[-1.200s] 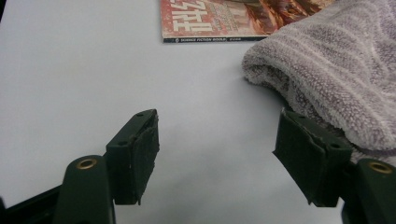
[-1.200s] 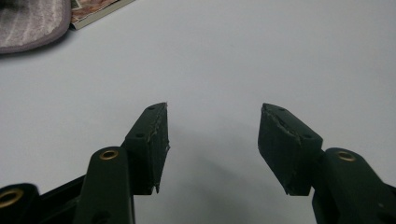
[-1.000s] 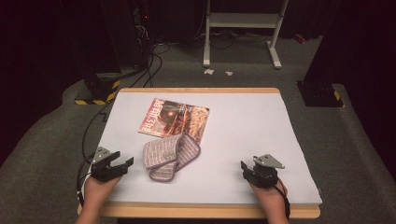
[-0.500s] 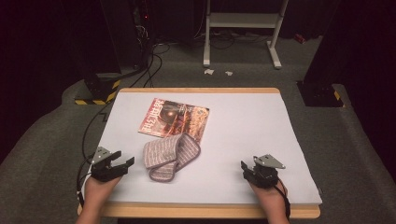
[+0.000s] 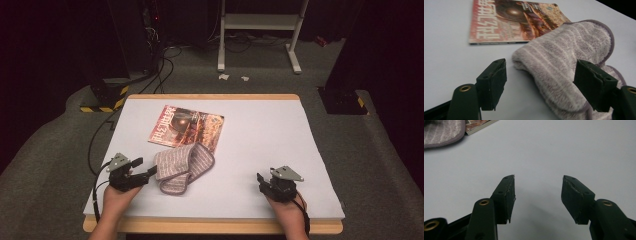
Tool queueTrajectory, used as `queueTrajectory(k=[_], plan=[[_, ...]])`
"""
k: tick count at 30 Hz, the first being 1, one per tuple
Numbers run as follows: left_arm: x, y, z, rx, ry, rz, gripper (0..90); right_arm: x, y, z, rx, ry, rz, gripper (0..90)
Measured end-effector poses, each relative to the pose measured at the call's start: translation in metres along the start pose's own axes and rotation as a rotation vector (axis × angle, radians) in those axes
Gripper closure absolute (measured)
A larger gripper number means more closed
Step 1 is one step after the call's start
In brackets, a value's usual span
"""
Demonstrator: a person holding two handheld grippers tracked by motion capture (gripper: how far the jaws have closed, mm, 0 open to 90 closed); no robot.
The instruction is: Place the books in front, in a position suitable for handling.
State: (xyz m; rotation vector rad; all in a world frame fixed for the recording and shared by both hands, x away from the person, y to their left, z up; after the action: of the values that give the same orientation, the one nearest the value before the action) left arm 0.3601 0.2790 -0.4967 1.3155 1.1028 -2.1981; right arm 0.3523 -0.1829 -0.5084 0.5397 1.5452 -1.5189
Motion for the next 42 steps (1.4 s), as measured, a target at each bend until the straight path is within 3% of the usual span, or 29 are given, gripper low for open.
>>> queueTrajectory(k=[3, 6, 9, 13, 16, 19, 23, 33, 39, 42], plan=[[0.000, 0.012, 0.000, 0.012, -0.016, -0.016, 25.9, 0.000, 0.000, -0.001, -0.003, -0.001, 0.000, 44.7], [0.005, 0.030, -0.002, 0.032, -0.046, -0.107, 26.7, 0.000, 0.001, -0.002, -0.006, -0.006, 0.001, 44.8], [0.007, 0.038, 0.004, 0.072, -0.042, -0.148, 29.6, 0.000, 0.000, -0.002, -0.007, -0.005, 0.003, 44.7], [0.011, 0.049, 0.018, 0.104, -0.007, -0.208, 35.4, 0.000, 0.000, -0.004, -0.010, -0.009, 0.004, 44.8], [0.012, 0.053, 0.028, 0.095, 0.034, -0.218, 40.3, 0.000, 0.000, -0.004, -0.009, -0.011, 0.006, 44.8], [0.014, 0.054, 0.035, 0.102, 0.055, -0.211, 57.7, 0.000, -0.001, -0.004, -0.011, -0.004, 0.007, 44.9], [0.013, 0.052, 0.043, 0.095, 0.097, -0.193, 69.9, -0.001, -0.001, -0.003, -0.011, -0.003, 0.011, 45.1], [-0.007, 0.046, 0.068, 0.079, 0.191, -0.072, 73.1, -0.001, -0.005, 0.001, 0.000, 0.010, 0.026, 45.5], [-0.026, 0.061, 0.089, 0.116, 0.210, -0.021, 73.1, -0.002, -0.006, 0.004, 0.003, 0.020, 0.031, 45.5], [-0.039, 0.069, 0.109, 0.155, 0.239, 0.003, 73.1, -0.001, -0.007, 0.009, 0.008, 0.027, 0.035, 45.5]])
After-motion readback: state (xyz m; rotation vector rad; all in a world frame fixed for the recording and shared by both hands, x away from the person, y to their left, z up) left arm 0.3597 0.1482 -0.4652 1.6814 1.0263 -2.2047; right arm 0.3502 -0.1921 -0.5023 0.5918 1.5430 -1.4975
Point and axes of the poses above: each handheld gripper's, and its own axes: y roughly forward along the jaws, x roughly out of its underside, z roughly to its right, the point moved 2 cm from there along y, roughly forward along the jaws, and after that the axes turned 9 degrees about x, right-handed, at the moved point
